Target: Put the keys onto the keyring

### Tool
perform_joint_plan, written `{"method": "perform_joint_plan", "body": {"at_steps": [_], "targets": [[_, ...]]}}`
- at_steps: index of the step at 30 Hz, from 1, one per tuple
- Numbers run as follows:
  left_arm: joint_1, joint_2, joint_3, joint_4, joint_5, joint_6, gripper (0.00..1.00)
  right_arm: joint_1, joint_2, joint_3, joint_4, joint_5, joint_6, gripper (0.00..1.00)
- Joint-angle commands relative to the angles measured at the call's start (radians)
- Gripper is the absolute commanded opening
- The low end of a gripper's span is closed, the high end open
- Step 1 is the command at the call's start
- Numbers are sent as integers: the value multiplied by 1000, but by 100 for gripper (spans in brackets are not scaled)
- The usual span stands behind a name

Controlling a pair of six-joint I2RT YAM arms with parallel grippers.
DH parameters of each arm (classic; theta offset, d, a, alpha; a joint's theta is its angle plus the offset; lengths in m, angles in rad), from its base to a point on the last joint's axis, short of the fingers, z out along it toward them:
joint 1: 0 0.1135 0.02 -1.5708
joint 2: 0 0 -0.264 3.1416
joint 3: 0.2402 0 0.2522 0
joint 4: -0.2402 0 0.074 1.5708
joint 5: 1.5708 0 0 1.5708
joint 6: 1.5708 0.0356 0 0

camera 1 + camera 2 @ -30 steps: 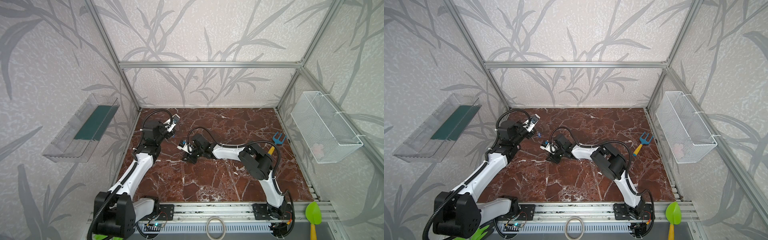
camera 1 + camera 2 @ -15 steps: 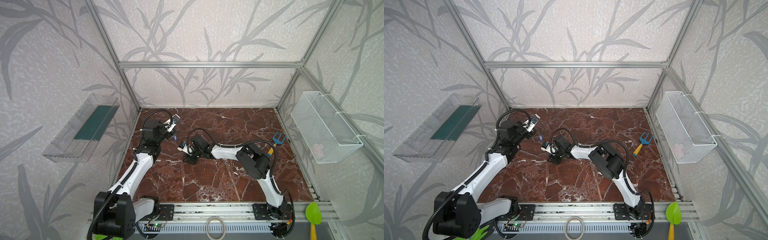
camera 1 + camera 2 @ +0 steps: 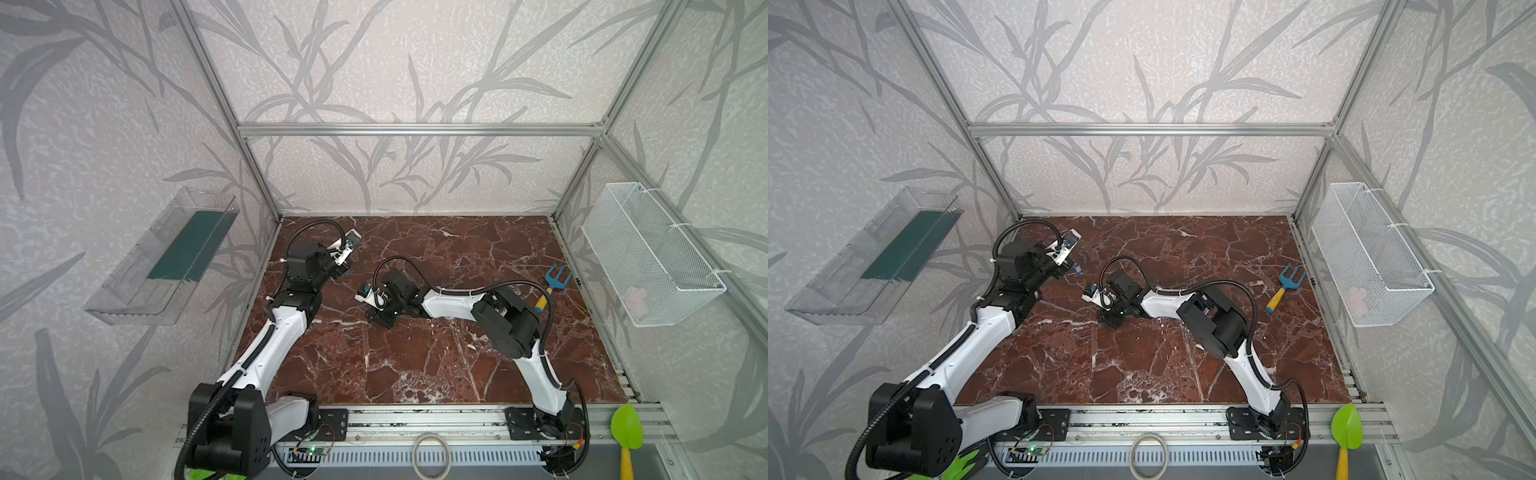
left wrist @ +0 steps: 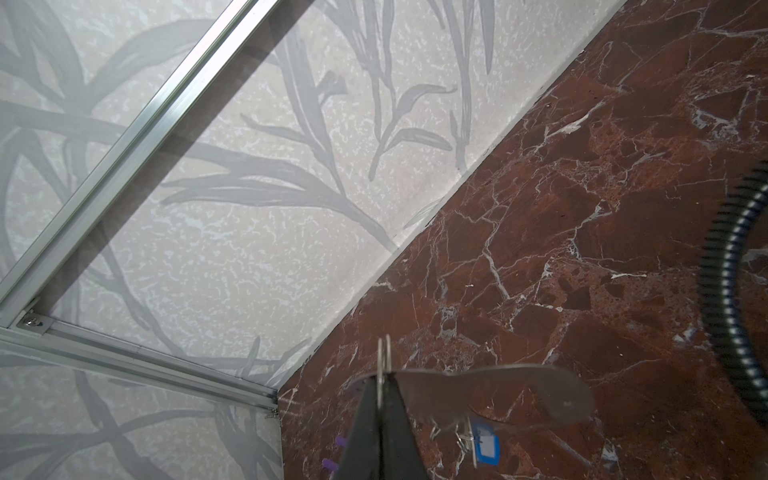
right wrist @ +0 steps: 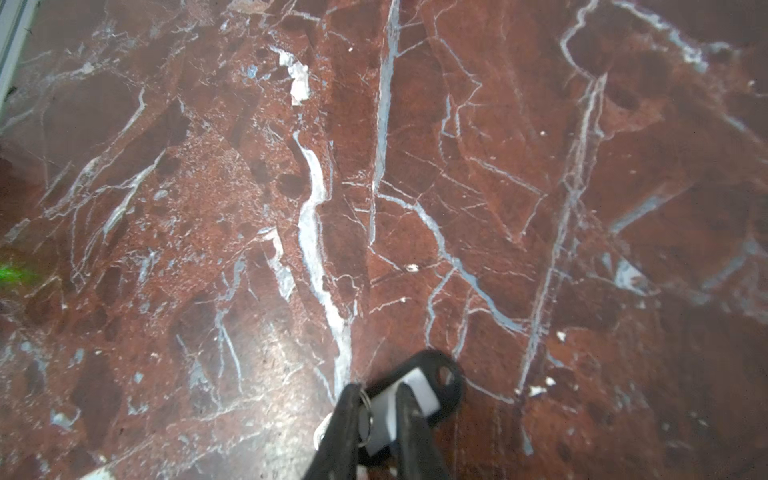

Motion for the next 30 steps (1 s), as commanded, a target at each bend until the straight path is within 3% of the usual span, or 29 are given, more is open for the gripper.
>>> {"method": "perform_joint_plan", "body": {"at_steps": [1,8,17,30], "targets": [[4,-1,-2,31,17,-2,0,2,-13,-27,10,-10,-5,13],[5,7,2,37,17,-3,0,1,-81,-89,91,-65,-8,0],[4,10,9,40,19,-3,0,-3,-149,-153,156,-188,-10,0],[3,14,12,28,37,-3,0,-8,-148,-190,169,-162,-13,0]]}}
